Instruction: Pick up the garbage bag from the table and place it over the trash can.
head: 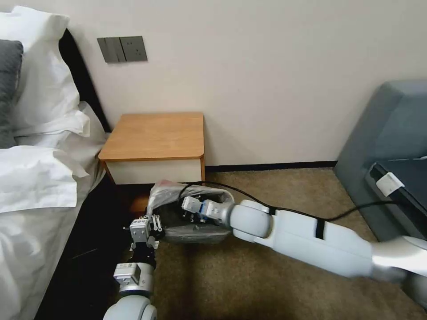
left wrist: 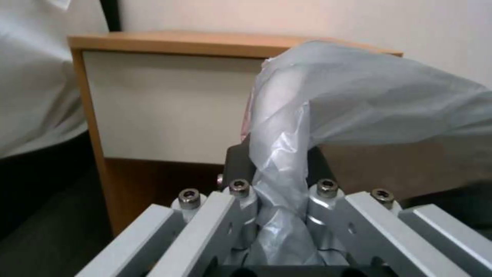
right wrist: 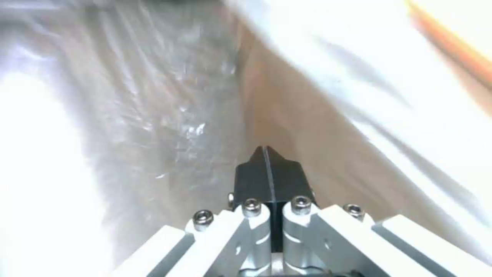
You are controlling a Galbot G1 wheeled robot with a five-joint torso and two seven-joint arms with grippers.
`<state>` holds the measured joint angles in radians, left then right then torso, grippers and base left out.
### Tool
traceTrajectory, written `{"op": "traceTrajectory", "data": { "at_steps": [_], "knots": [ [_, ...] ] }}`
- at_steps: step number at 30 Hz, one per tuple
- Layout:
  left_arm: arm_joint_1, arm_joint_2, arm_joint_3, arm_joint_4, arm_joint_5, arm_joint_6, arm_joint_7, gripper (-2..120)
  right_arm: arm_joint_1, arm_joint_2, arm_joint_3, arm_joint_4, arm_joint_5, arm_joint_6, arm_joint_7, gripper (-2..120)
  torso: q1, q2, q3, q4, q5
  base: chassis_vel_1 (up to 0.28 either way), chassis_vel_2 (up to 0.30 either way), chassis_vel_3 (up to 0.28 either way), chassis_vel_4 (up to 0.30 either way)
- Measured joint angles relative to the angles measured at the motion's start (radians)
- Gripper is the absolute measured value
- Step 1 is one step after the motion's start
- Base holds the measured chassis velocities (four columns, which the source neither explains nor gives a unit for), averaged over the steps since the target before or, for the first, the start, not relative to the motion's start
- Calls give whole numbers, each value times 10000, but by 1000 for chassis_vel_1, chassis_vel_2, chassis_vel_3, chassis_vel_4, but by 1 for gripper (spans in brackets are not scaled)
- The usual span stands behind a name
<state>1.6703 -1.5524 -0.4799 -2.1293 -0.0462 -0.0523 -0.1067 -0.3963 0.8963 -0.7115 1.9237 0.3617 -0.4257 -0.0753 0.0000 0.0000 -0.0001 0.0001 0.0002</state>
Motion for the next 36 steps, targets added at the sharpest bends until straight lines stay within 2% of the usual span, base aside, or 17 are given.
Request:
{"op": "traceTrajectory", "data": {
  "at_steps": [2, 3, 6, 7, 8, 9, 10, 11, 16, 17, 21, 22, 24, 30, 32, 34, 36],
  "knots": [
    [2, 11, 3, 10, -314, 202, -89, 7, -801, -680, 820, 740, 13, 139, -98, 0, 0, -1, 1, -1, 2, 0, 0, 0, 0],
    [2, 11, 3, 10, -314, 202, -89, 7, -801, -680, 820, 740, 13, 139, -98, 0, 0, -1, 1, -1, 2, 0, 0, 0, 0],
    [114, 119, 66, -220, -1396, 1034, -320, 7, -2355, -1774, 2631, 2058, 55, 737, 1, 0, 0, 0, 0, -4, -1, 0, 0, 0, 0],
    [147, 175, 70, -328, -1936, 1402, -364, 7, -2970, -1996, 3293, 2487, 118, 1015, 150, 0, 0, 0, 0, -3, 0, 0, 0, 0, 0],
    [147, 175, 70, -328, -1936, 1402, -364, 7, -2970, -1996, 3293, 2487, 118, 1015, 150, 0, 0, 0, 0, -3, 0, 0, 0, 0, 0],
    [162, 245, 73, -380, -2451, 1747, -401, 7, -3668, -2063, 4053, 2860, 129, 1229, 290, 0, 0, 0, 0, -1, -1, 0, 0, 0, 0],
    [166, 325, 86, -385, -2923, 2099, -460, 7, -4551, -1971, 4891, 3201, 122, 1442, 418, 0, 0, 1, -1, 0, -3, 0, 0, 0, 0],
    [166, 546, 91, -280, -3657, 2972, -473, 7, -6245, -1424, 6852, 3532, 127, 1878, 572, 10, 0, 0, -1, -4, -1, 0, 0, 0, 0],
    [111, 647, 29, 87, -3753, 3886, -369, 7, -8019, -270, 8972, 3135, 358, 2432, 684, 28, 0, 0, 0, 0, -3, 0, 0, 0, 0],
    [111, 647, 29, 87, -3753, 3886, -369, 7, -8019, -270, 8972, 3135, 358, 2432, 684, 28, 0, 0, 0, 0, -3, 0, 0, 0, 0],
    [193, 770, 52, 147, -3526, 4120, -222, 7, -8730, 851, 10247, 2728, 913, 2497, 930, 47, 0, 1, 0, 0, -2, 0, 0, 0, 0],
    [193, 770, 52, 147, -3526, 4120, -222, 7, -8730, 851, 10247, 2728, 913, 2497, 930, 47, 0, 1, 0, 0, -2, 0, 0, 0, 0],
    [216, 780, 77, 145, -3520, 4171, -222, 7, -8800, 1102, 10581, 2550, 1001, 2509, 934, 57, 0, 0, 1, 0, -2, 0, 0, 0, 0],
    [272, 645, 145, 179, -3485, 4223, -260, 7, -8801, 1323, 10511, 2474, 946, 2520, 849, 80, 0, 0, 1, 0, -2, 0, 0, 0, 0],
    [272, 645, 145, 179, -3485, 4223, -260, 7, -8801, 1323, 10511, 2474, 946, 2520, 849, 80, 0, 0, 1, 0, -2, 0, 0, 0, 0],
    [298, 547, 146, 169, -3479, 4238, -344, 7, -8869, 1466, 10363, 2483, 764, 2528, 745, 95, 0, 0, 1, 1, -2, 0, 0, 0, 0],
    [315, 528, 145, 165, -3478, 4237, -357, 9, -8919, 1504, 10330, 2464, 709, 2542, 722, 97, 0, 0, 1, 0, -2, 0, 0, 0, 0]
  ]
}}
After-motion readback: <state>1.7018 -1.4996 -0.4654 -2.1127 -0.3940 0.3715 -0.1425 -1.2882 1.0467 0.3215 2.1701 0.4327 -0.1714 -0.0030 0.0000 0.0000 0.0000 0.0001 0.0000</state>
